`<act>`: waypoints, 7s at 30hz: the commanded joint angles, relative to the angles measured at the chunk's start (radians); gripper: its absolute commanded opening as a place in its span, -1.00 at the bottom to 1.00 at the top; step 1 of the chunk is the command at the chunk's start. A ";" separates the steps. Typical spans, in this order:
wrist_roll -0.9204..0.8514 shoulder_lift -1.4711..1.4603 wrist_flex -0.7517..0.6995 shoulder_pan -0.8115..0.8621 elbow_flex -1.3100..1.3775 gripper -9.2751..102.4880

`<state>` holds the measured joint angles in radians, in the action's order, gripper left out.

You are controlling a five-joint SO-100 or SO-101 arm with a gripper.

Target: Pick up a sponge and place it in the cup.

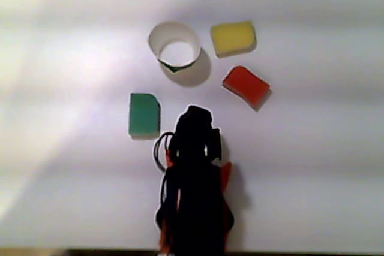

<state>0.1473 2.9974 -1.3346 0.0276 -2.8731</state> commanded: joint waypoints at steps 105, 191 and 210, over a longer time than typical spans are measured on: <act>-0.239 -1.404 0.206 0.454 1.083 -0.22; -0.288 -0.887 0.497 -0.091 0.911 -0.83; -0.250 -0.842 0.436 -0.081 0.977 -0.05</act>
<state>-0.1166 2.1000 -0.8483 -0.0460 -1.9681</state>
